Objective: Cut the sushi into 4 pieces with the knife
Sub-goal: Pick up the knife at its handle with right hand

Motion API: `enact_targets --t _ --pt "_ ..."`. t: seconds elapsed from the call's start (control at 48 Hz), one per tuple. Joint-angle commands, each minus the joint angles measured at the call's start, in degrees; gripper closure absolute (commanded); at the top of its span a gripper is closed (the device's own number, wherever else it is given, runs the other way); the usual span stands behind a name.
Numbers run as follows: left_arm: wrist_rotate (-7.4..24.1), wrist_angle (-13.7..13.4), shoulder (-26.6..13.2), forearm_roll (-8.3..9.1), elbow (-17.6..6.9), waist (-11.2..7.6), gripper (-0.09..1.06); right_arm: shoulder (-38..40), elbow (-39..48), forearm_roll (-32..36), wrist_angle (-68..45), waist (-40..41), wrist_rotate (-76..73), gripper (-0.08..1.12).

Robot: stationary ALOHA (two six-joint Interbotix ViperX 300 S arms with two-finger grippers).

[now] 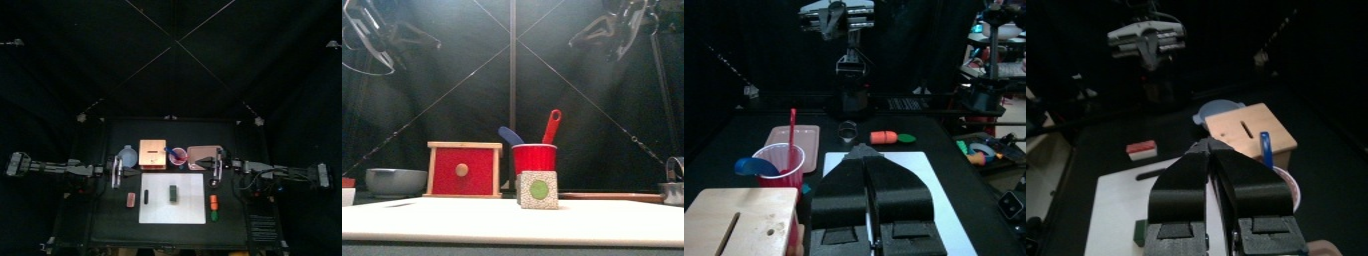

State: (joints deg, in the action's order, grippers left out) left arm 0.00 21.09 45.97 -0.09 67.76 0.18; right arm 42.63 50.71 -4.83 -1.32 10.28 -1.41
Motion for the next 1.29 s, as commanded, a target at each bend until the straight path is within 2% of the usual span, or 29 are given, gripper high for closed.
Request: enact_targets --t 0.021,0.208,0.458,0.583,0.833,1.0,1.104,1.292 --pt "-0.09 0.62 -0.79 -0.09 -1.85 0.00 1.00 -3.87 -6.77 0.09 7.65 1.85 0.18 1.01" --pt "-0.09 0.53 -0.97 -0.09 -1.85 0.00 1.00 -10.37 -16.35 0.79 22.85 4.57 0.70 1.00" --pt "-0.09 0.53 -0.97 -0.09 -1.67 0.09 1.00 -17.49 -25.49 4.39 36.12 6.15 0.79 0.95" --pt "-0.09 0.53 -0.97 -0.09 -1.58 0.09 1.00 -21.80 -29.97 7.03 42.01 6.24 1.05 0.81" --pt "-0.09 0.53 -0.97 -0.26 -1.41 0.35 1.00 -29.88 -37.18 9.84 54.58 4.92 3.78 0.35" --pt "-0.09 0.53 -0.97 -0.53 -0.97 1.05 1.00 -33.57 -40.69 10.63 59.15 3.34 6.24 0.11" --pt "0.00 0.53 -0.97 -0.53 -0.88 1.32 1.00 -35.68 -42.54 12.13 62.67 3.16 6.42 0.02" --pt "0.09 0.53 -0.97 -0.53 -0.44 1.76 1.00 -40.61 -46.32 13.27 69.87 2.37 10.11 0.02"
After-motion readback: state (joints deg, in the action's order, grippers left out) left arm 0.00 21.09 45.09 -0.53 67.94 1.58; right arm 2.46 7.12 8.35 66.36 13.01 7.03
